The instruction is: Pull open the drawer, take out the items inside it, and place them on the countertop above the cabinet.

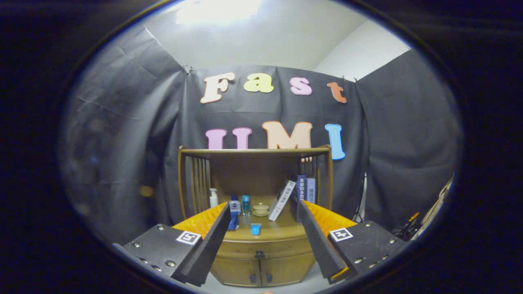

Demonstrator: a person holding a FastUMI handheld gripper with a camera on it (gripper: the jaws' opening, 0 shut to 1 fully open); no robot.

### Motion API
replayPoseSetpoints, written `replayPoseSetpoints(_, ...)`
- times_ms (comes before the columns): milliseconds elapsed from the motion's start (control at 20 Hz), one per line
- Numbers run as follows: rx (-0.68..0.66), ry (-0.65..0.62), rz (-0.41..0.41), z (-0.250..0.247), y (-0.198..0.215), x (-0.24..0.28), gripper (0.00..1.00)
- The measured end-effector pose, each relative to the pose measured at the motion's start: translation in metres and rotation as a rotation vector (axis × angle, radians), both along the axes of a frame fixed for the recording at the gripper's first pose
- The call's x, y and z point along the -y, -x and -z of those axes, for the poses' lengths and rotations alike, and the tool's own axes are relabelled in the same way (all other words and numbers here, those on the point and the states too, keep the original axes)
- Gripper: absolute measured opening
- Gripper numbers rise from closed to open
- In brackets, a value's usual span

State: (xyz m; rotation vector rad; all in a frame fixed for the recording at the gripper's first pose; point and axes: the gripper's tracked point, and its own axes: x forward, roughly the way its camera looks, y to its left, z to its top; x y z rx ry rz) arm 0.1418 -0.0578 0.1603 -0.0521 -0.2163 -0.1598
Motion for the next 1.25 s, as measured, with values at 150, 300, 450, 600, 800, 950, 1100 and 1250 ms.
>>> replayPoseSetpoints(150,-0.041,0.009,0.022,0.032,0.0,0.014,0.99)
replayPoseSetpoints(300,-0.103,-0.001,0.014,0.064,-0.003,0.019,0.99)
replayPoseSetpoints(450,-0.14,0.002,-0.018,0.078,-0.006,0.012,0.99)
replayPoseSetpoints(600,-0.152,0.037,-0.031,0.085,-0.003,0.006,0.99)
replayPoseSetpoints(800,-0.143,0.01,-0.035,0.084,-0.001,0.003,0.99)
replayPoseSetpoints(950,-0.133,-0.018,-0.03,0.08,0.0,0.007,0.99)
replayPoseSetpoints(1100,-0.126,-0.03,-0.035,0.079,0.003,0.007,0.99)
replayPoseSetpoints(1250,-0.113,-0.039,-0.029,0.078,0.005,0.01,0.99)
